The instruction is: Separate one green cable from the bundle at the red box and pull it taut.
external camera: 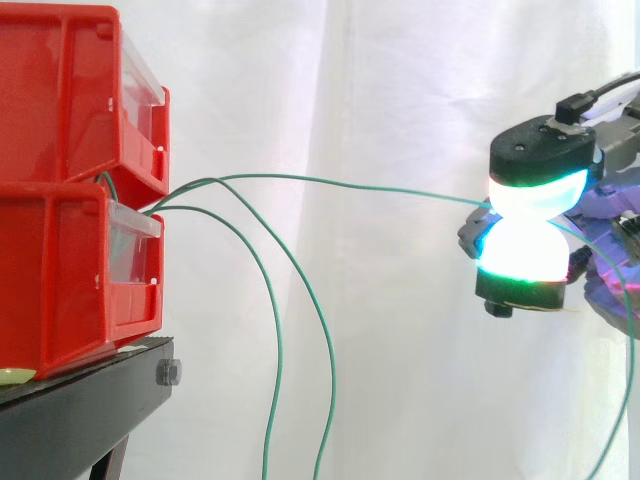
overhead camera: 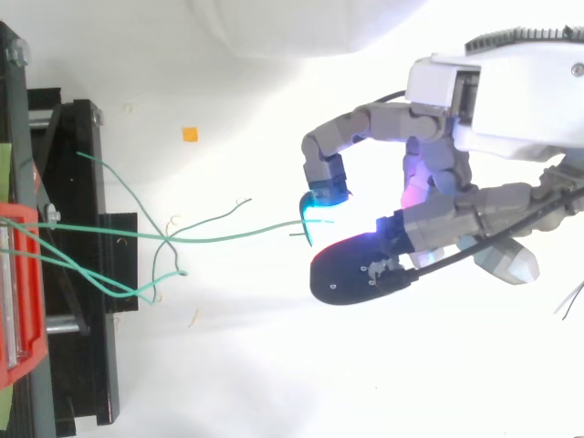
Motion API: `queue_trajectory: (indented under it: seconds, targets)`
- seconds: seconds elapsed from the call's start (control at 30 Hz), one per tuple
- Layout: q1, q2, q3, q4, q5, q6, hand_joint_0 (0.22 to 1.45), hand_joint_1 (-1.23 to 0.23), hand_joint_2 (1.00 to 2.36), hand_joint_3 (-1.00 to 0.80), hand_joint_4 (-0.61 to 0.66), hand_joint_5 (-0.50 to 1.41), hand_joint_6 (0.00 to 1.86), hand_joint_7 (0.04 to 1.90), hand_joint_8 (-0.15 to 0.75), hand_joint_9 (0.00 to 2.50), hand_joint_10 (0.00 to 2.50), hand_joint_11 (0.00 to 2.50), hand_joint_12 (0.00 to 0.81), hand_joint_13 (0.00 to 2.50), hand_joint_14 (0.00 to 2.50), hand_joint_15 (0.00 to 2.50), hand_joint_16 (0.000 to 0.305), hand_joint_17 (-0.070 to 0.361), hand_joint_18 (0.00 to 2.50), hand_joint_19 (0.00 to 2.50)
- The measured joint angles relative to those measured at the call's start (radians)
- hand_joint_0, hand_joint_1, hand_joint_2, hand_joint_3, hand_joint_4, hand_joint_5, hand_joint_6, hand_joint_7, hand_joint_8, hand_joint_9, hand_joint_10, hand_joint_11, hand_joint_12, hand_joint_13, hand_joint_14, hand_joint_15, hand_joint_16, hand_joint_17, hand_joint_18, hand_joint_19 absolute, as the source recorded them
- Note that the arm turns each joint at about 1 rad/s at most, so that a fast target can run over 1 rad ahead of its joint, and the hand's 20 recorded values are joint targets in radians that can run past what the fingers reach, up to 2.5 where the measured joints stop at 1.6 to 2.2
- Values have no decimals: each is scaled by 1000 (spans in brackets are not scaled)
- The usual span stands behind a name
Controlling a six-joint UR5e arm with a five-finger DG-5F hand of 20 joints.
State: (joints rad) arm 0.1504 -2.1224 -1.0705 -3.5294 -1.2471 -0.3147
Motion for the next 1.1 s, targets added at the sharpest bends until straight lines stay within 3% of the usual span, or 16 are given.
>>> queue_trajectory:
  seconds: [0.67, 1.1]
  targets:
    - [-4, -1, 0, 160, 0, -12, 752, -687, 1020, -177, 70, 141, 518, 1410, 254, 2071, 34, 829, 335, 1374, 22, 731, 41, 91, 939, 835]
    - [-4, -1, -1, 175, 0, -12, 747, -683, 1021, -167, 64, 140, 521, 1396, 250, 2071, 30, 832, 324, 1451, 23, 749, 43, 96, 1074, 856]
